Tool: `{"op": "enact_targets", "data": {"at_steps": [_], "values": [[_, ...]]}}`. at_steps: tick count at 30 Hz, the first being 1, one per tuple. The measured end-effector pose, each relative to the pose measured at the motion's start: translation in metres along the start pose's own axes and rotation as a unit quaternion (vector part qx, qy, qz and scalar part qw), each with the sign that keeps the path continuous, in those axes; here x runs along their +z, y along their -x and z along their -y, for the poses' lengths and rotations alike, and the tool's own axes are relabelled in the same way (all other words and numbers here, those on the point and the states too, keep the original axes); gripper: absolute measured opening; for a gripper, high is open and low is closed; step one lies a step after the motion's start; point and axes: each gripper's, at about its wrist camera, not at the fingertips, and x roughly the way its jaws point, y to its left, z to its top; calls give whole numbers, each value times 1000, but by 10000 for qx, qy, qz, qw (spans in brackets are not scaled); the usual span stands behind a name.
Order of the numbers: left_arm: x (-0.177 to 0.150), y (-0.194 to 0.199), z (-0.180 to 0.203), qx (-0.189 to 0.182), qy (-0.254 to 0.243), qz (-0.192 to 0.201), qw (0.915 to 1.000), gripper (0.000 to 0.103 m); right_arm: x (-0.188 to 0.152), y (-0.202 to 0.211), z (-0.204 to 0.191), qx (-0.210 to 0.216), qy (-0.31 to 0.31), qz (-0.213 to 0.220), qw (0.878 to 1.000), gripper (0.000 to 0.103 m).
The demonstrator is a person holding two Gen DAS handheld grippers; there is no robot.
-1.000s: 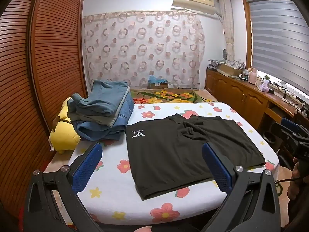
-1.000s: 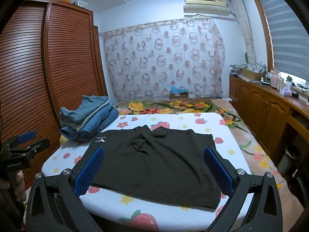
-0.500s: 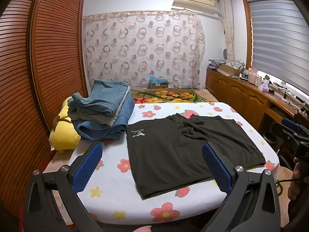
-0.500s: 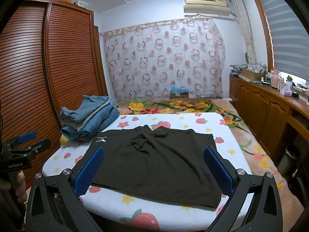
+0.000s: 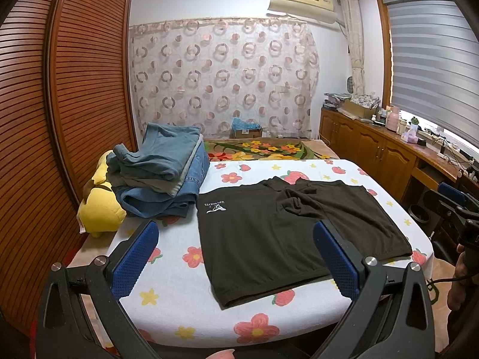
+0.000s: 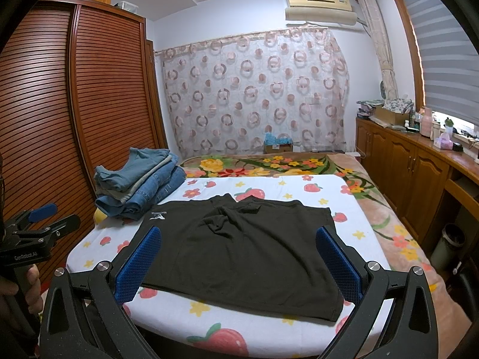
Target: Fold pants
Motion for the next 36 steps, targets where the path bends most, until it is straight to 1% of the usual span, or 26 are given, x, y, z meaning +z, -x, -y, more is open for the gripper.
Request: {"op": "enact_targets", "data": {"at_steps": [36], "values": [[0,0,0,5,-4,39,10000,103,2,1,1,5,1,23,10000,103]]}}
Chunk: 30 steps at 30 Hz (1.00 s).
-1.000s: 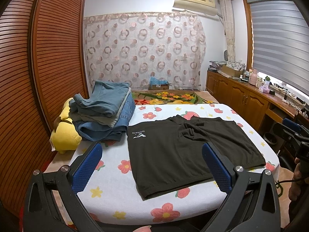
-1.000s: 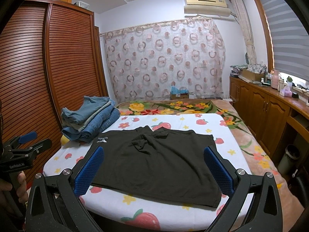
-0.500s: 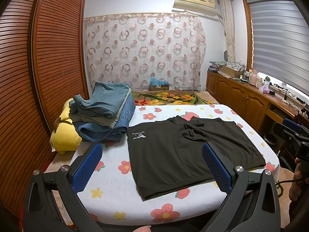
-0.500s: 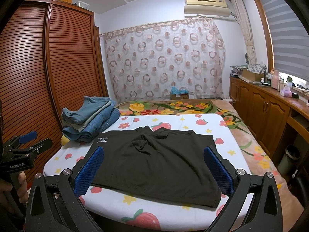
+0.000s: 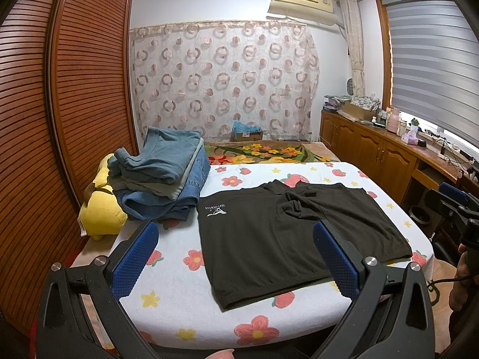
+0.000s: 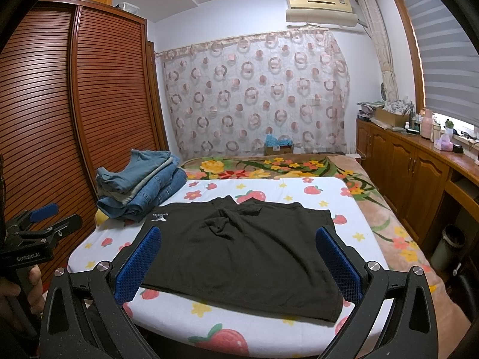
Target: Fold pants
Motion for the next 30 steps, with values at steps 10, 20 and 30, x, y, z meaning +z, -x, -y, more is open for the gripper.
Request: {"op": "enact_targets", "data": {"at_steps": [10,20,30], "values": [[0,0,0,-4,-4,10,10000,103,3,0,0,3,0,3,10000,103],[0,0,0,-5,-6,12,10000,103,2,0,0,8,-2,8,10000,103],[11,-4,-9,-36,3,-141,9999,103,7,1,-6,10,12,-67,10000,103]]}}
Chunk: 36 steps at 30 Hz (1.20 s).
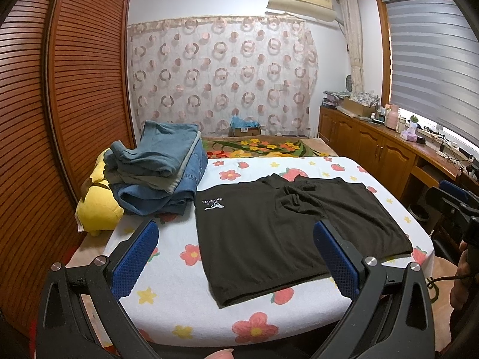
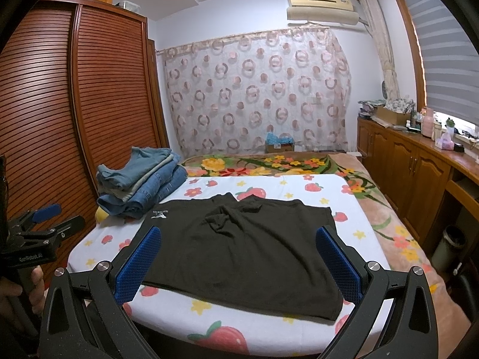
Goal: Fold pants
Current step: 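Lower the left tool to the black garment's edge and close on it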
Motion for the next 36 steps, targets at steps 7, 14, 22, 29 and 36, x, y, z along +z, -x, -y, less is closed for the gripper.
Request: {"op": "enact_targets", "data": {"at_steps": [7,14,22,29,36], "values": [[-10,-12,3,-55,2,-146,9999,103,-5,-4,3,-18,-20,-83,10000,103],[-22,-26,2,-151,17,-328,9993,103,-7,-13,5,-54,-8,-249,9997,103],[-35,-41,-2,-210,6,-550,9983,103,-8,-20,9,-102,-18,-466,9989,103],[-49,-57,-9,-354,72,-795,9962,103,-8,-27,14,-177,0,-605,9980,103],[-62,-66,-19,-472,156,-959,9941,103,-10,-33,15,-210,20,-750,9970,101]]}}
